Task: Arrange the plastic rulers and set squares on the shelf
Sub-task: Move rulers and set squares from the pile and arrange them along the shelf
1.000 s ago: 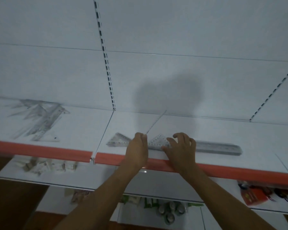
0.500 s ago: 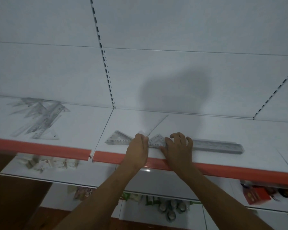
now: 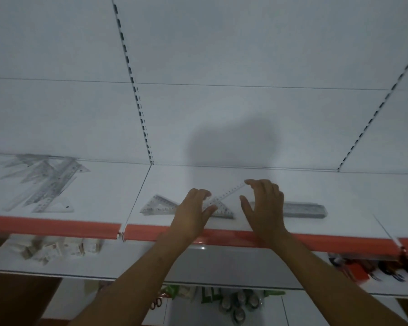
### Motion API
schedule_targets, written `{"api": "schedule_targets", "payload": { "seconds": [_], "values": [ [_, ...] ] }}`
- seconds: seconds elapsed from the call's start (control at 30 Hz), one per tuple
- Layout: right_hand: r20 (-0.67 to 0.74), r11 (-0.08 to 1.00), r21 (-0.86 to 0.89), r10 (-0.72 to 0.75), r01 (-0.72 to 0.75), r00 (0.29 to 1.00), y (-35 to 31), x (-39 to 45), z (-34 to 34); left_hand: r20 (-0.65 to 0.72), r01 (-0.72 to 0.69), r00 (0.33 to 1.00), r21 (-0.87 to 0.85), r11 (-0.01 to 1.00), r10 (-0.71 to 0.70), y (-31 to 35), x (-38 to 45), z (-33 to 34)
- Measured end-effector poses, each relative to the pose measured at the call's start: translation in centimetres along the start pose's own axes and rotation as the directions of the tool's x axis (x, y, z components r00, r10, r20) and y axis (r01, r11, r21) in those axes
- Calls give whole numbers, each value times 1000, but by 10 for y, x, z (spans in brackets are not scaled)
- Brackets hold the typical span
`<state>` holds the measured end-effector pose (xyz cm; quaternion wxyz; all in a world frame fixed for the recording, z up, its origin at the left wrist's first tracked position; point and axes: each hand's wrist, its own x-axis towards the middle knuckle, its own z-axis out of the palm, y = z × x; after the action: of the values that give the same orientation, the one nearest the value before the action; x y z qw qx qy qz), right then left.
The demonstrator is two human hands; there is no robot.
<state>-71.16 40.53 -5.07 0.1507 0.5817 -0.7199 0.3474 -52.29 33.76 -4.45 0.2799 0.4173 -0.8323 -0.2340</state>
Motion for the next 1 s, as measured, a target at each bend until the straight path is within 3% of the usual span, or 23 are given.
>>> {"api": "schedule_targets", "payload": {
  "seconds": [0.13,0.33,0.53,0.8,1.0],
  "values": [
    [74,984,-89,-148,154,986,32,8,-24,44,-131,990,20,991,130,29,12,10],
    [112,967,-201,-138,158,984,75,6,-60,127,-292,951,73,954,282,68,29,27],
    [144,971,-210,-82,111,986,108,-3,-83,165,-281,948,26,959,273,87,37,53],
    [310,983,-177,96,-42,946,135,-9,-78,272,-195,955,279,940,117,88,48,82],
    [372,988,-150,96,-42,923,144,-7,-66,303,-133,952,265,955,48,83,53,88]
  ]
}}
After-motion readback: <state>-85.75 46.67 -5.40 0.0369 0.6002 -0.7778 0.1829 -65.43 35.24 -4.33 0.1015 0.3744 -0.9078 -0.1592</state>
